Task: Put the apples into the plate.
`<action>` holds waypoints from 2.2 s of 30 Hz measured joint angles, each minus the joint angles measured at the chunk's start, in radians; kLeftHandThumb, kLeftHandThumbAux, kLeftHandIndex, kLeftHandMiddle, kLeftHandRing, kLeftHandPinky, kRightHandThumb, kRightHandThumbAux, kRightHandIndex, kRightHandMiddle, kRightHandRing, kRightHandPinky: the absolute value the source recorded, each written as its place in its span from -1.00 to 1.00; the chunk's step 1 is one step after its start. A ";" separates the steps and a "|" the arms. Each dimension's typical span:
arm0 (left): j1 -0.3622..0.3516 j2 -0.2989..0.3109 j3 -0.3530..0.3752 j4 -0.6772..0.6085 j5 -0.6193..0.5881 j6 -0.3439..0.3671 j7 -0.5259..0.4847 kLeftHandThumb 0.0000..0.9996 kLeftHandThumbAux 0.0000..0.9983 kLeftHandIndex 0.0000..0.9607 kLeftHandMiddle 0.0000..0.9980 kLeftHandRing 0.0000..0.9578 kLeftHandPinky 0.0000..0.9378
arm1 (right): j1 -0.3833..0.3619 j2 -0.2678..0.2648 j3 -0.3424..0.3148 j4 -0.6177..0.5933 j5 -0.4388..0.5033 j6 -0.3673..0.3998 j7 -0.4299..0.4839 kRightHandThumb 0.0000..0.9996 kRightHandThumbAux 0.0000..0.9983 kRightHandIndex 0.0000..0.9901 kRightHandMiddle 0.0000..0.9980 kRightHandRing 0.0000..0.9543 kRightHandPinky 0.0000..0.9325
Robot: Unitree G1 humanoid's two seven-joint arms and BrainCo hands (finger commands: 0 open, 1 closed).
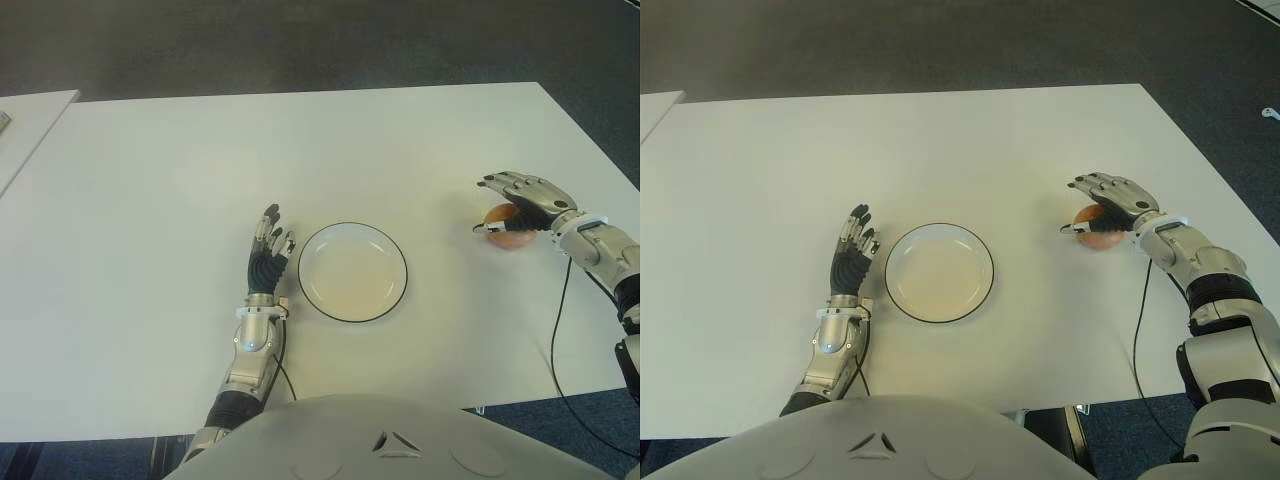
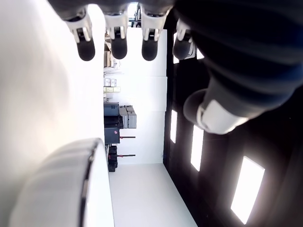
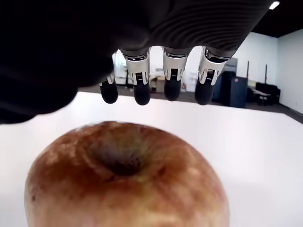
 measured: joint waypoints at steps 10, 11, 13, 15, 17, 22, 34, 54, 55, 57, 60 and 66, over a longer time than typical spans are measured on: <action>0.000 0.001 0.001 0.000 0.000 0.000 0.000 -1.00 0.33 -0.99 -1.00 -1.00 -1.00 | -0.028 0.058 0.027 0.077 0.000 0.033 -0.024 -0.47 -0.32 -1.00 -1.00 -1.00 -1.00; 0.000 0.001 0.001 0.000 0.000 0.000 0.000 -1.00 0.34 -1.00 -1.00 -1.00 -1.00 | -0.033 0.064 0.029 0.085 0.000 0.038 -0.027 -0.47 -0.30 -1.00 -1.00 -1.00 -1.00; 0.001 0.002 0.002 0.000 0.000 0.000 0.000 -1.00 0.33 -1.00 -1.00 -1.00 -1.00 | -0.053 0.080 0.036 0.112 0.001 0.046 -0.035 -0.47 -0.29 -1.00 -1.00 -1.00 -1.00; 0.001 0.002 0.002 0.000 0.000 0.000 -0.001 -1.00 0.33 -1.00 -1.00 -1.00 -1.00 | -0.069 0.094 0.042 0.135 0.002 0.056 -0.042 -0.47 -0.28 -1.00 -1.00 -1.00 -1.00; 0.001 0.003 0.002 0.000 0.000 0.000 -0.001 -1.00 0.32 -1.00 -1.00 -1.00 -1.00 | -0.083 0.103 0.048 0.150 0.006 0.060 -0.048 -0.46 -0.27 -1.00 -1.00 -1.00 -1.00; 0.001 0.003 0.002 0.000 0.000 0.005 -0.004 -1.00 0.32 -1.00 -1.00 -1.00 -1.00 | -0.100 0.118 0.060 0.167 0.016 0.063 -0.058 -0.46 -0.23 -1.00 -1.00 -1.00 -1.00; 0.001 0.004 0.002 0.000 0.000 0.010 -0.006 -1.00 0.38 -1.00 -1.00 -1.00 -1.00 | -0.119 0.156 0.079 0.222 0.043 0.100 -0.102 -0.49 -0.21 -1.00 -1.00 -1.00 -1.00; 0.002 0.004 0.003 0.001 0.000 -0.017 -0.023 -1.00 0.40 -1.00 -1.00 -1.00 -1.00 | -0.111 0.181 0.088 0.243 0.118 0.131 -0.122 -0.54 -0.19 -1.00 -1.00 -1.00 -1.00; 0.002 0.004 0.003 0.001 0.000 -0.017 -0.023 -1.00 0.40 -1.00 -1.00 -1.00 -1.00 | -0.109 0.181 0.089 0.244 0.120 0.132 -0.123 -0.54 -0.20 -1.00 -1.00 -1.00 -1.00; 0.002 0.004 0.003 0.001 0.000 -0.014 -0.026 -1.00 0.39 -1.00 -1.00 -1.00 -1.00 | -0.107 0.181 0.090 0.244 0.124 0.134 -0.127 -0.55 -0.21 -1.00 -1.00 -1.00 -1.00; 0.002 0.004 0.003 0.001 0.000 -0.010 -0.028 -1.00 0.37 -1.00 -1.00 -1.00 -1.00 | -0.104 0.180 0.094 0.244 0.127 0.135 -0.129 -0.58 -0.23 -1.00 -1.00 -1.00 -1.00; 0.002 0.004 0.003 0.001 0.000 -0.011 -0.028 -1.00 0.35 -1.00 -1.00 -1.00 -1.00 | -0.092 0.174 0.097 0.243 0.130 0.137 -0.129 -0.59 -0.22 -1.00 -1.00 -1.00 -1.00</action>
